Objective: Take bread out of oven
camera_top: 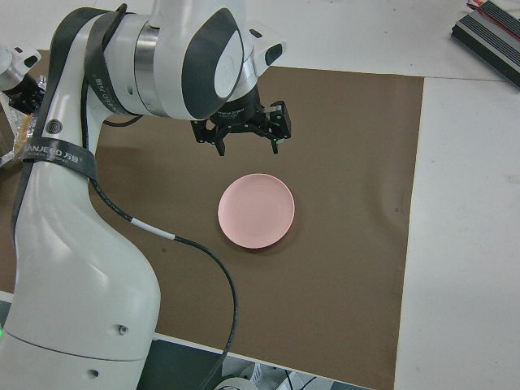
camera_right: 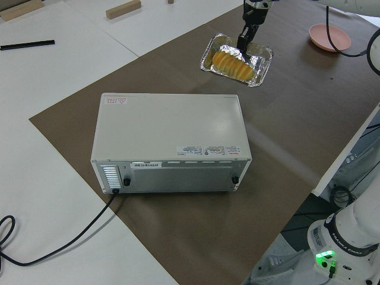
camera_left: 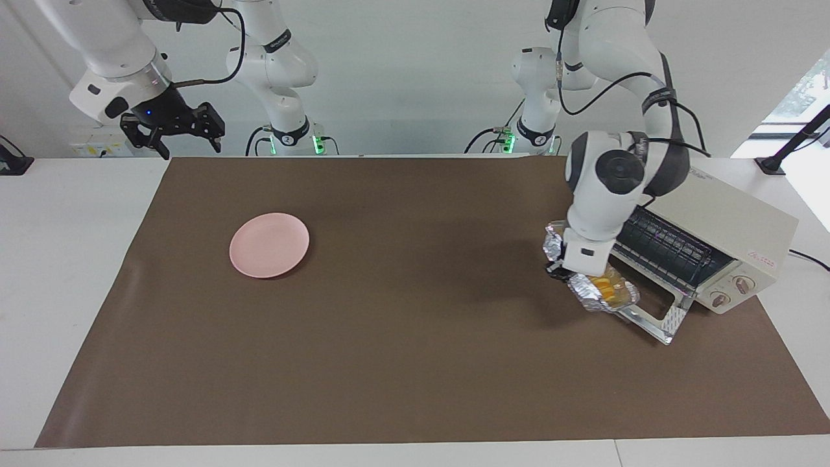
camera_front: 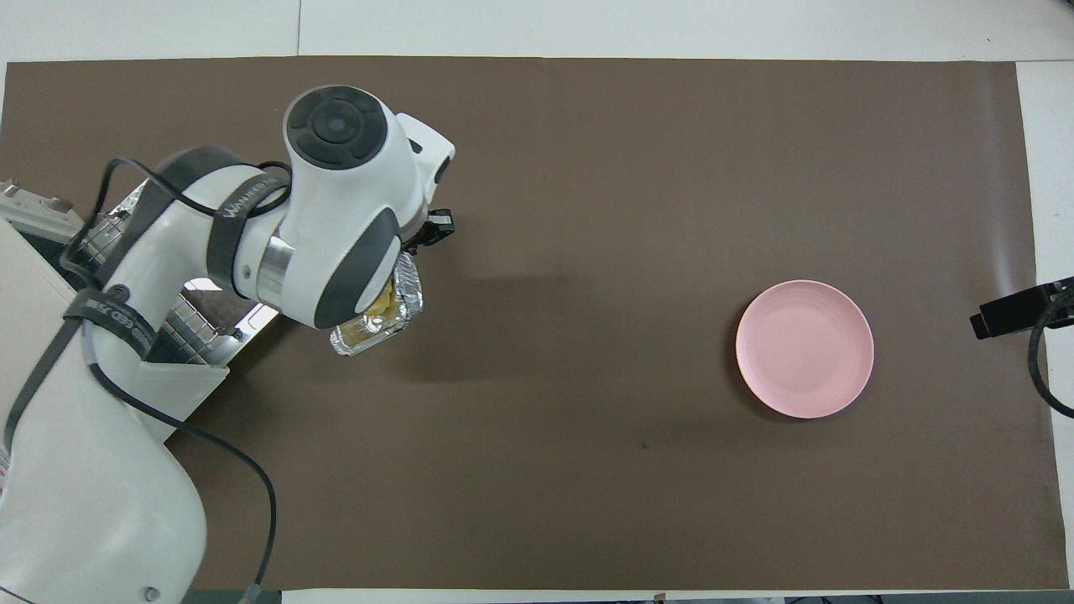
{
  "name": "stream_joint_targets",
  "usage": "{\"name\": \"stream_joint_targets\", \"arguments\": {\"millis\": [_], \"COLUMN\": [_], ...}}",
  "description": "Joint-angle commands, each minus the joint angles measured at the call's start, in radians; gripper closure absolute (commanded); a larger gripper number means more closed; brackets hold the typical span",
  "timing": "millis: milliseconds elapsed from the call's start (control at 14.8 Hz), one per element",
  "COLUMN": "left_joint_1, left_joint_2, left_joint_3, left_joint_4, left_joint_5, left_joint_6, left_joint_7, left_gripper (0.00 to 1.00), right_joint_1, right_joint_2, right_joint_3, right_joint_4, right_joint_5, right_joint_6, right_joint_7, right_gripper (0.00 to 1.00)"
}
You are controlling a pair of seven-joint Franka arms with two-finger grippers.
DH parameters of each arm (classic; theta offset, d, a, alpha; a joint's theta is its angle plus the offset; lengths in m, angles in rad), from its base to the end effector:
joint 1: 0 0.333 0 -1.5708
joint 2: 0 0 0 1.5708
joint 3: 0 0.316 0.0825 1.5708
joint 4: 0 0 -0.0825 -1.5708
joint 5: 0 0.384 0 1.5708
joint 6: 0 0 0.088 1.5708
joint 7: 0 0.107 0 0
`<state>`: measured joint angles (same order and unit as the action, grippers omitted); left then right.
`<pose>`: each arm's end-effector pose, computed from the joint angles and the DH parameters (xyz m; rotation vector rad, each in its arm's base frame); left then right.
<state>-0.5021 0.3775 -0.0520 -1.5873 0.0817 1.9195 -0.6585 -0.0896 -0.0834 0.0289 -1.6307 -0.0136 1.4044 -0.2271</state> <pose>0.5685 -0.3403 0.4146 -3.0671 -0.1196 0.0065 0.5087 -0.0319 0.6278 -3.1182 -0.2576 0.2253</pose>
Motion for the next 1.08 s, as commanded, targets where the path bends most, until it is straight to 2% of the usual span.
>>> {"name": "stream_joint_targets", "arguments": {"millis": [0, 270, 539, 607, 674, 742, 809, 876, 1011], "left_joint_1": [-0.087, -0.197, -0.217, -0.219, -0.219, -0.219, -0.208, -0.198, -0.127], "left_joint_2": [0.046, 0.082, 0.109, 0.109, 0.107, 0.106, 0.098, 0.078, -0.015], "left_joint_3": [0.018, 0.020, 0.018, 0.018, 0.020, 0.021, 0.021, 0.026, 0.026], "left_joint_4": [0.021, 0.006, 0.000, 0.003, 0.009, 0.019, 0.029, 0.027, 0.018], "left_joint_5": [-0.034, -0.036, -0.037, -0.037, -0.037, -0.039, -0.039, -0.039, -0.039], "left_joint_6": [0.030, 0.047, 0.102, 0.104, 0.101, 0.095, 0.090, 0.076, 0.008], "left_joint_7": [0.011, 0.005, 0.005, -0.001, -0.018, -0.038, -0.042, -0.042, -0.035], "left_gripper": [1.00, 1.00, 1.00, 0.75, 0.41, 0.28, 0.03, 0.00, 0.00], "right_joint_1": [-0.022, -0.013, -0.024, -0.024, -0.024, -0.022, -0.019, -0.015, -0.013], "right_joint_2": [-0.015, -0.016, -0.015, -0.015, -0.016, -0.016, -0.016, -0.016, -0.016], "right_joint_3": [0.009, 0.011, 0.009, 0.009, 0.009, 0.009, 0.009, 0.009, 0.012], "right_joint_4": [-0.006, -0.006, -0.006, -0.006, -0.006, -0.006, -0.006, -0.006, -0.006], "right_joint_5": [0.020, 0.018, 0.018, 0.020, 0.018, 0.018, 0.018, 0.018, 0.018], "right_joint_6": [-0.015, -0.022, -0.030, -0.030, -0.031, -0.031, -0.031, -0.030, -0.031], "right_joint_7": [-0.026, -0.026, -0.023, -0.023, -0.028, -0.029, -0.026, -0.026, -0.029], "right_gripper": [0.00, 0.00, 0.00, 0.00, 0.00, 0.00, 0.00, 0.00, 0.00]}}
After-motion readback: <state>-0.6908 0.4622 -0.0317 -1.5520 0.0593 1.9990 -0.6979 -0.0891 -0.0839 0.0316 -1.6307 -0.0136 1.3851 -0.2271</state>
